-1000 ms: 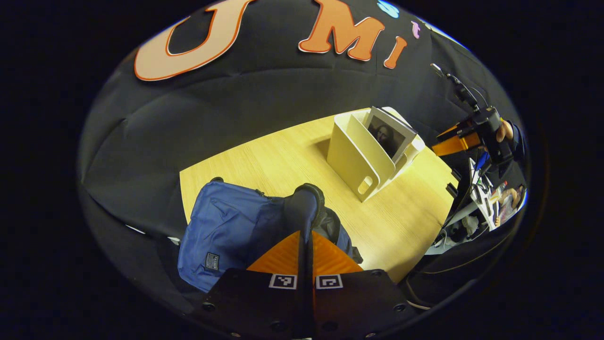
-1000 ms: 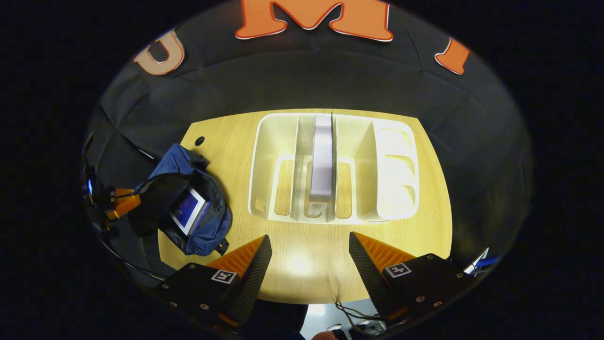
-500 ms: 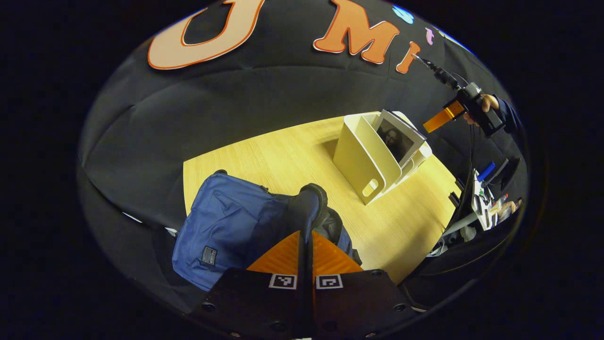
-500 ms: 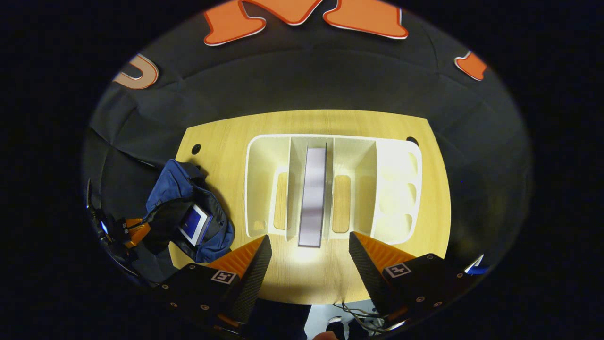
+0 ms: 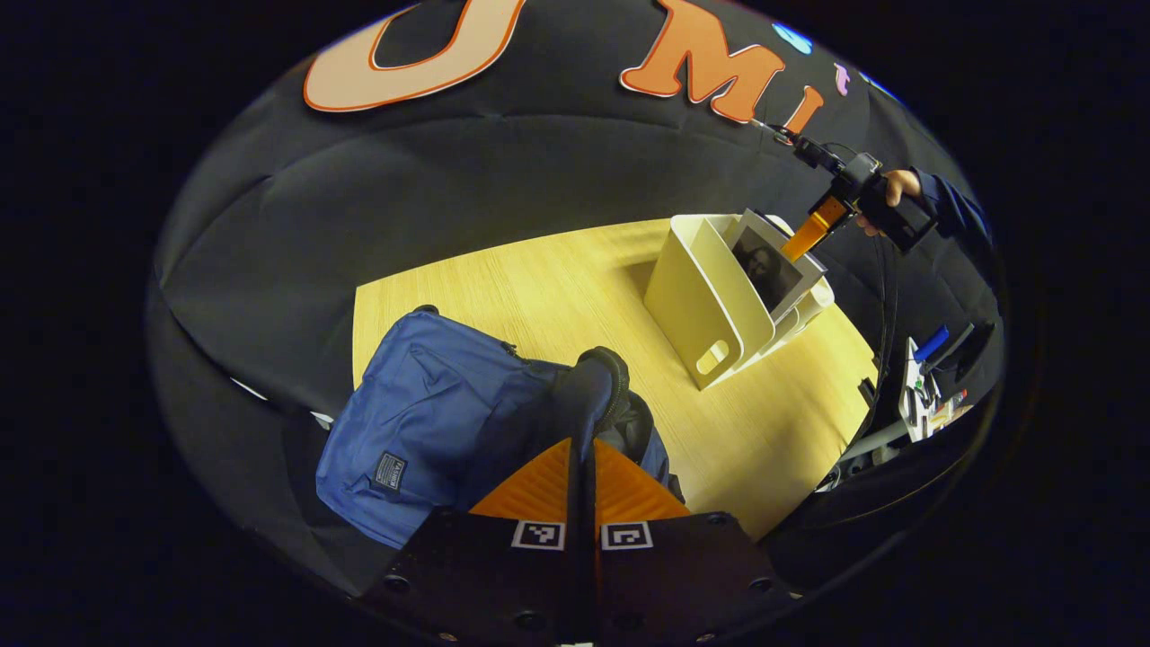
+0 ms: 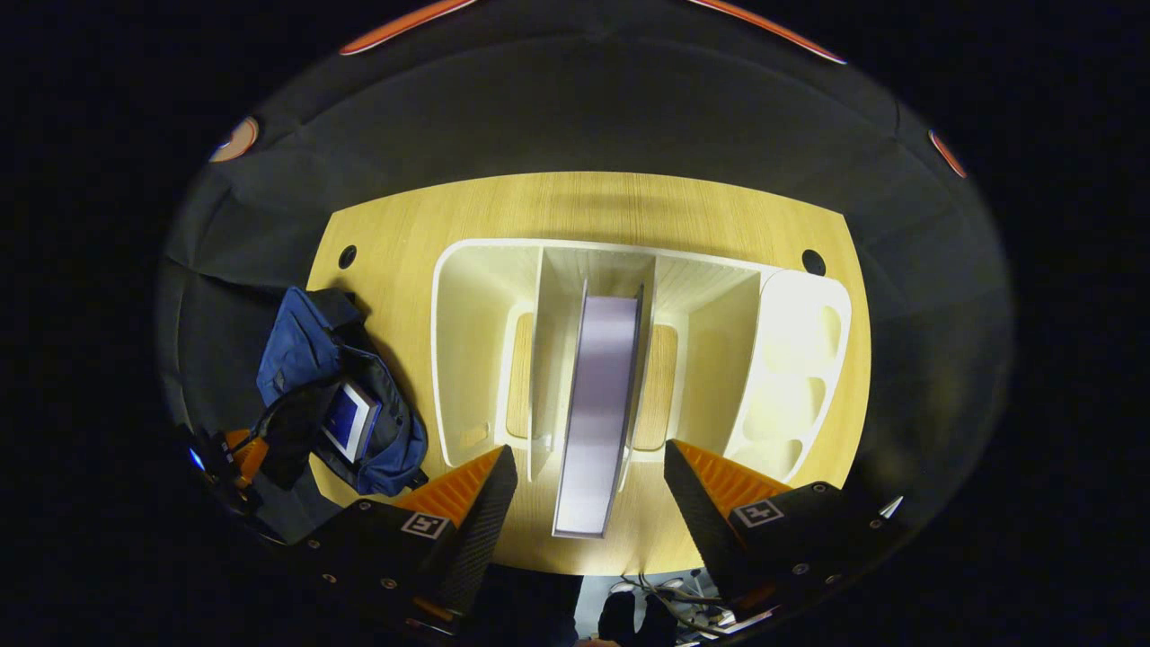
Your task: Open the schoolbag, grab two books from the bookshelf and put them into the schoolbag.
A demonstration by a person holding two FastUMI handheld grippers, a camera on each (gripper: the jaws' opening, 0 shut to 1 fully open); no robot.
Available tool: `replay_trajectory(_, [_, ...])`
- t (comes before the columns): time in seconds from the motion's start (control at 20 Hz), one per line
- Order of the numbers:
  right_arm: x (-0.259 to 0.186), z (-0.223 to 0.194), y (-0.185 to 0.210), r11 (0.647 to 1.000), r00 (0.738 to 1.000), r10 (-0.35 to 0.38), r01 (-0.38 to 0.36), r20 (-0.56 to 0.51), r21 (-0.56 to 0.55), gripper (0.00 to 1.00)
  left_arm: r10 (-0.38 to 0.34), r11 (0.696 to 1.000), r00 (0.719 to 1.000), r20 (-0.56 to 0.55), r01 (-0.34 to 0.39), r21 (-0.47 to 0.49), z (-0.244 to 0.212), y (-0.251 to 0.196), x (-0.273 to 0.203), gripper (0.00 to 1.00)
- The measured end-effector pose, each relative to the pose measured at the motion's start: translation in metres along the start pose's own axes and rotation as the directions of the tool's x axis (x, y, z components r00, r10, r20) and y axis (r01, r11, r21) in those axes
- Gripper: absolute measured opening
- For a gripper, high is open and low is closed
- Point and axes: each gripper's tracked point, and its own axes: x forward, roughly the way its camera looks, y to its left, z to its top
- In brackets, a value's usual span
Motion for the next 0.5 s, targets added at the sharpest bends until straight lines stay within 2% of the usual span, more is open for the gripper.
replay_trajectory(0.1, [0.006, 0.002, 0.0, 1.0, 1.0, -0.004, 0.004, -0.017, 0.008, 0.96, 0.003, 1.0, 1.0, -0.002, -0.003, -0.007, -0.002, 0.0, 0.001, 0.01])
replay_trajectory(0.15, [0.009, 0.002, -0.001, 1.0, 0.999, -0.014, 0.014, -0.029, 0.008, 0.8, 0.002, 1.0, 1.0, -0.001, -0.002, -0.009, -0.001, -0.001, 0.002, 0.01])
replay_trajectory(0.25, [0.013, -0.001, 0.0, 0.999, 0.999, -0.027, 0.028, -0.047, 0.015, 0.68, 0.001, 1.0, 1.0, -0.003, -0.001, -0.012, -0.003, 0.0, 0.002, 0.01])
replay_trajectory(0.3, [0.015, -0.002, 0.0, 0.999, 0.998, -0.036, 0.037, -0.057, 0.025, 0.52, -0.001, 1.0, 1.0, -0.003, 0.001, -0.012, -0.002, -0.001, 0.002, 0.01])
replay_trajectory(0.4, [0.014, -0.003, 0.0, 0.998, 0.996, -0.045, 0.048, -0.074, 0.038, 0.36, -0.002, 1.0, 1.0, -0.003, 0.002, -0.012, -0.002, -0.002, 0.001, 0.01])
replay_trajectory(0.5, [0.012, -0.004, 0.001, 0.998, 0.995, -0.055, 0.058, -0.078, 0.038, 0.31, -0.006, 1.0, 1.0, 0.0, 0.006, -0.011, -0.003, -0.001, 0.001, 0.01])
